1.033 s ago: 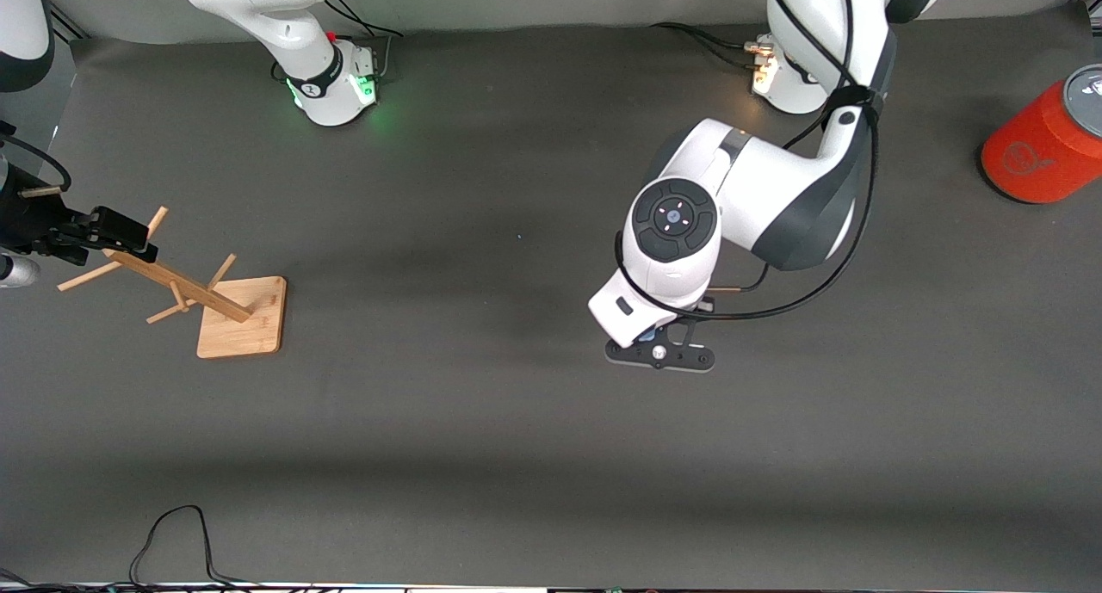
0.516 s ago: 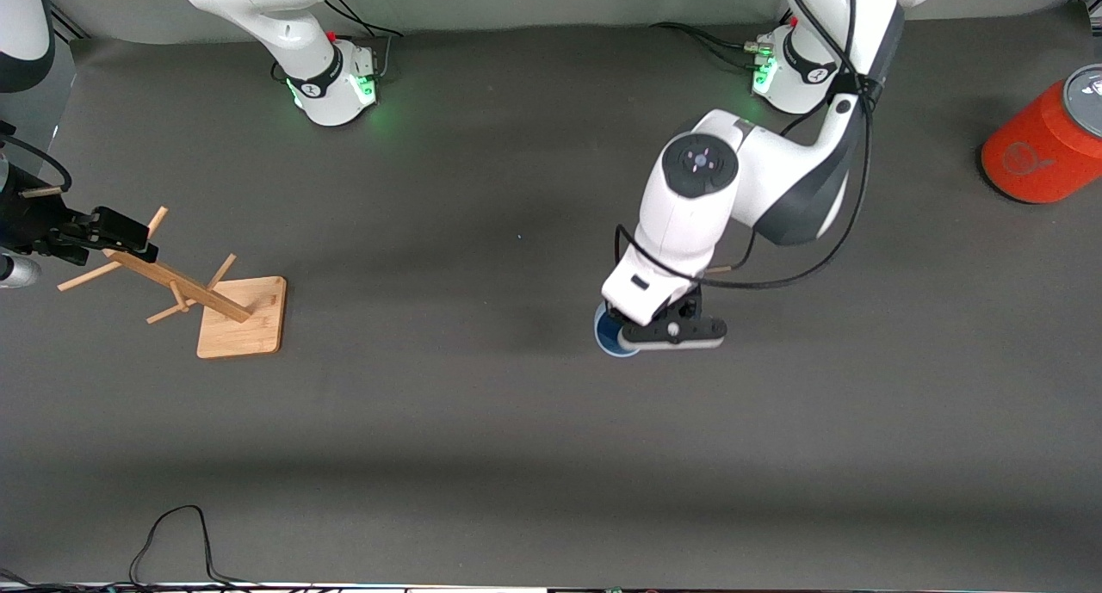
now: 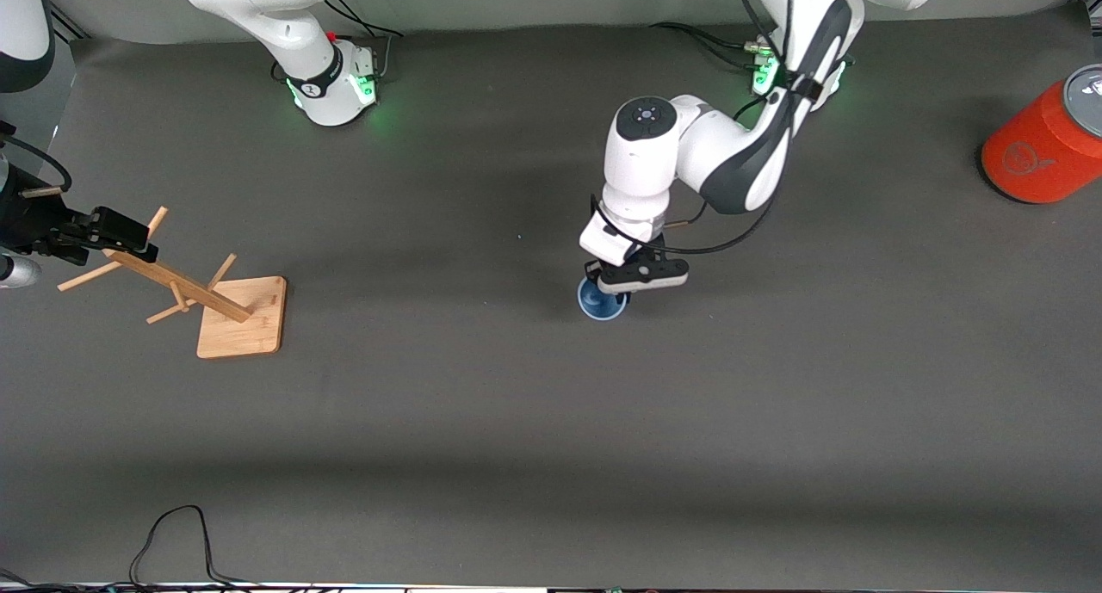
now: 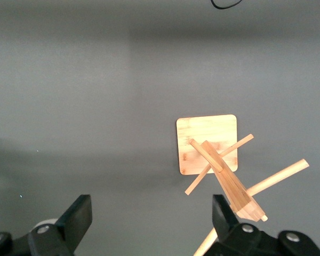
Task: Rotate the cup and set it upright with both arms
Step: 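Rotate the cup upright with the left gripper, opening facing up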
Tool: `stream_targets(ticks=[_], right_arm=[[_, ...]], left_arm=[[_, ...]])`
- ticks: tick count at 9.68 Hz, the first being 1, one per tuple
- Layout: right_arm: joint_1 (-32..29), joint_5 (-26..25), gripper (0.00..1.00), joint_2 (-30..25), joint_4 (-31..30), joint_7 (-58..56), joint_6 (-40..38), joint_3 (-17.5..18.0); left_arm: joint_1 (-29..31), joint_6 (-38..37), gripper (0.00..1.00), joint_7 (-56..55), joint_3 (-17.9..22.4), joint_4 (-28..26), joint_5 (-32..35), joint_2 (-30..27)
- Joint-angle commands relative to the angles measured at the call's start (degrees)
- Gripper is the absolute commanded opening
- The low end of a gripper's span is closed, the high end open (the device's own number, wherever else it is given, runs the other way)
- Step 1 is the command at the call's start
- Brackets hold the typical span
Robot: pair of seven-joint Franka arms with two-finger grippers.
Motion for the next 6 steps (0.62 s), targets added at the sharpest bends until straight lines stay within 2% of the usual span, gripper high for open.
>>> stream_targets(ticks=[1,4,6], right_arm=[[0.4,-0.7,1.0,-0.3,0.0,-1.3,-0.2,-0.4],[0.3,-0.7,1.0,-0.5,-0.1,-7.5,-0.3,-0.4],[0.4,-0.7,1.0,-0.5,-0.1,-7.4,-0.3,-0.4]], left_arm=[[-2.5,2.9,0.0,-5.3,0.8,-3.3,2.1,0.8],[-4.6,5.3,0.0,-14.6,0.7,-3.2,8.5,5.2],[-4.6,5.3,0.0,-14.7,0.6,-3.2,8.6,5.5]])
